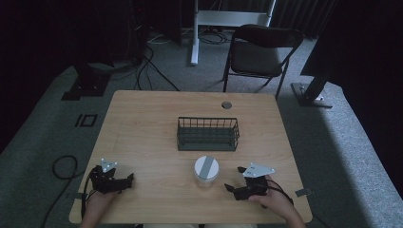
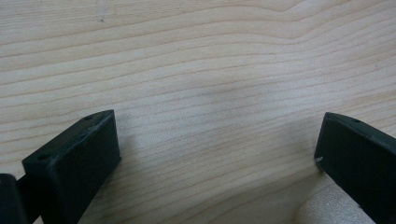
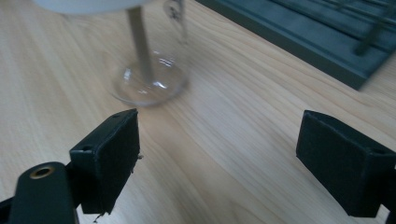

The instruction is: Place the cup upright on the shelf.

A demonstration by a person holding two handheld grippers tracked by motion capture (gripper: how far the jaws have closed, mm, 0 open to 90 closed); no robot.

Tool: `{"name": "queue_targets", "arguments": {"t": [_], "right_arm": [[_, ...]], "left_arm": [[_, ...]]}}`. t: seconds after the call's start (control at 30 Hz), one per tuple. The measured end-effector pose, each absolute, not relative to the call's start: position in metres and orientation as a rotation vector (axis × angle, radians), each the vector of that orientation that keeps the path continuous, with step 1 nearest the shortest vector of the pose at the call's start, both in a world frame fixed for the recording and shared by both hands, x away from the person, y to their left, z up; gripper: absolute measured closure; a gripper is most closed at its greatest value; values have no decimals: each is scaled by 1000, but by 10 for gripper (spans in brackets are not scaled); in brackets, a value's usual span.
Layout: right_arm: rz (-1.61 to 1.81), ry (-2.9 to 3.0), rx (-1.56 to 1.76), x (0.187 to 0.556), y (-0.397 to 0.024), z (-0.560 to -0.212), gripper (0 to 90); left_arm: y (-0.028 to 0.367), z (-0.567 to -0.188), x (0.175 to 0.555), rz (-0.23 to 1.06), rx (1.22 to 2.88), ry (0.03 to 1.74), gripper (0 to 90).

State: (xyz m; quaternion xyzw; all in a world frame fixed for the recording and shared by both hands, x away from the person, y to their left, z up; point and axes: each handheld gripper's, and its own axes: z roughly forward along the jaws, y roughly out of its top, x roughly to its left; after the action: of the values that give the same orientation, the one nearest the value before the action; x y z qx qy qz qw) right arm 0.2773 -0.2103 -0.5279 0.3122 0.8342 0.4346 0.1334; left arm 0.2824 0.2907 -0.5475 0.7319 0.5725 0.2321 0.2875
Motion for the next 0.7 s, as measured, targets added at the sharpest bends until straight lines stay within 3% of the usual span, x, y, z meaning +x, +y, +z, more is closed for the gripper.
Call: {"name": "queue_targets", "arguments": {"t": [0.7], "right_arm": [[1401, 2417, 787, 275, -163, -529, 132]], "left_arm": [[291, -547, 282, 621, 1958, 1529, 3]]}}
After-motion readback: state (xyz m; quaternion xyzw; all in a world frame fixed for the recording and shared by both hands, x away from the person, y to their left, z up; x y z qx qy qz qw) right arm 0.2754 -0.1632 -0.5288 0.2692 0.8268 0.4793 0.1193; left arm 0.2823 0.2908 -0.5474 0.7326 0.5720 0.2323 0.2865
